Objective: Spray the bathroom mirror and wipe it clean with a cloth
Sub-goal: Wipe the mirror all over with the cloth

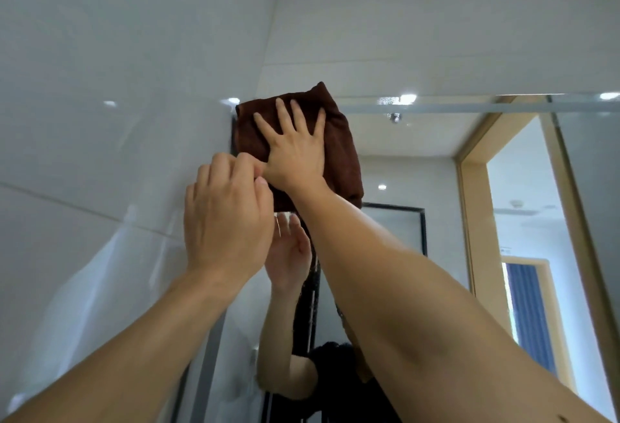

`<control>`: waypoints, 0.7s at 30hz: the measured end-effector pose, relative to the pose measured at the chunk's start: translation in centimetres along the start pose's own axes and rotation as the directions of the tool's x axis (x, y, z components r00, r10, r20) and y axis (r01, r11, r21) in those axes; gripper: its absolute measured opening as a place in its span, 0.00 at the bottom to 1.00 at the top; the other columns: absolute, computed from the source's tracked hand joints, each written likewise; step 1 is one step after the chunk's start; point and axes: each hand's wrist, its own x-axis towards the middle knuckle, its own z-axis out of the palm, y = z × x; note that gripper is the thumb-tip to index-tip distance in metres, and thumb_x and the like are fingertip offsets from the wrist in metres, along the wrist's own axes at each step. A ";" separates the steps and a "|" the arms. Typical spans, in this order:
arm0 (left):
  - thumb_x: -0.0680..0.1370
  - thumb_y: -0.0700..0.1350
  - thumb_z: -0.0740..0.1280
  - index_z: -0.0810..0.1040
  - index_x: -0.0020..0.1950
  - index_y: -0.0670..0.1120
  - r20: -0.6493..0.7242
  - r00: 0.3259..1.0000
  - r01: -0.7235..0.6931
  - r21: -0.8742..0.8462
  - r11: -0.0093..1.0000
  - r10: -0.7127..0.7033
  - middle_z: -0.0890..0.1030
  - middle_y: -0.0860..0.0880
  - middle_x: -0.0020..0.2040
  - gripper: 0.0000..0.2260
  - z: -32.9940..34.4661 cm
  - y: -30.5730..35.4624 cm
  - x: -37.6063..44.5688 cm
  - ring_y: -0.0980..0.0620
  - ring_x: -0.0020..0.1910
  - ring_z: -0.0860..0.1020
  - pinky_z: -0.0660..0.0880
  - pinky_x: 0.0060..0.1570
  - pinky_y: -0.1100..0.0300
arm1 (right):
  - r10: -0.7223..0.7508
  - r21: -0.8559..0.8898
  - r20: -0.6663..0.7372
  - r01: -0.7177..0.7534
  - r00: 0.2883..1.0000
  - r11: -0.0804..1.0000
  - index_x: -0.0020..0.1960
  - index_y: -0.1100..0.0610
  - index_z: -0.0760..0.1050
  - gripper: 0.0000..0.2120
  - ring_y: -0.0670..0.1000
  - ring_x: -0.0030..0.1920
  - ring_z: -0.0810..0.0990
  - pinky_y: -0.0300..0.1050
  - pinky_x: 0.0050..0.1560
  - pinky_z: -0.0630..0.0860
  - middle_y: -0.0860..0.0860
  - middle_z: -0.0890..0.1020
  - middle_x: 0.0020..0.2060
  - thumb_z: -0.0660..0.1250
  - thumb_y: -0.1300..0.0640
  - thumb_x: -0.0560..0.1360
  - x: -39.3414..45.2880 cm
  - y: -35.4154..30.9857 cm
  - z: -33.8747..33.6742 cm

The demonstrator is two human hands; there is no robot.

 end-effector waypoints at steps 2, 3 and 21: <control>0.78 0.46 0.54 0.73 0.49 0.46 0.001 1.000 -0.005 0.015 1.000 0.005 0.74 0.47 0.48 0.10 0.1 0.9 -0.5 0.51 0.45 0.66 0.62 0.44 0.55 | -0.026 -0.004 0.008 0.026 1.000 1.000 0.80 0.39 0.53 0.37 0.56 0.81 0.46 0.71 0.75 0.41 0.53 0.51 0.82 0.45 0.26 0.75 -0.8 1.0 -0.3; 0.78 0.46 0.54 0.73 0.49 0.46 0.000 1.000 -0.002 0.011 1.000 0.002 0.74 0.47 0.47 0.10 0.1 1.6 -0.6 0.51 0.45 0.67 0.62 0.44 0.55 | -0.040 -0.002 0.009 0.040 0.999 0.999 0.80 0.39 0.53 0.37 0.56 0.81 0.46 0.70 0.75 0.41 0.53 0.51 0.82 0.42 0.27 0.74 -1.3 1.6 -0.5; 0.79 0.46 0.59 0.75 0.62 0.47 0.168 0.974 -0.110 -0.249 0.962 0.155 0.76 0.47 0.60 0.14 5.7 23.3 -5.9 0.46 0.56 0.74 0.72 0.53 0.49 | 0.241 -0.174 -0.079 -0.251 0.967 0.952 0.80 0.38 0.54 0.37 0.52 0.81 0.52 0.67 0.77 0.49 0.49 0.55 0.81 0.48 0.25 0.74 -16.1 32.6 -8.6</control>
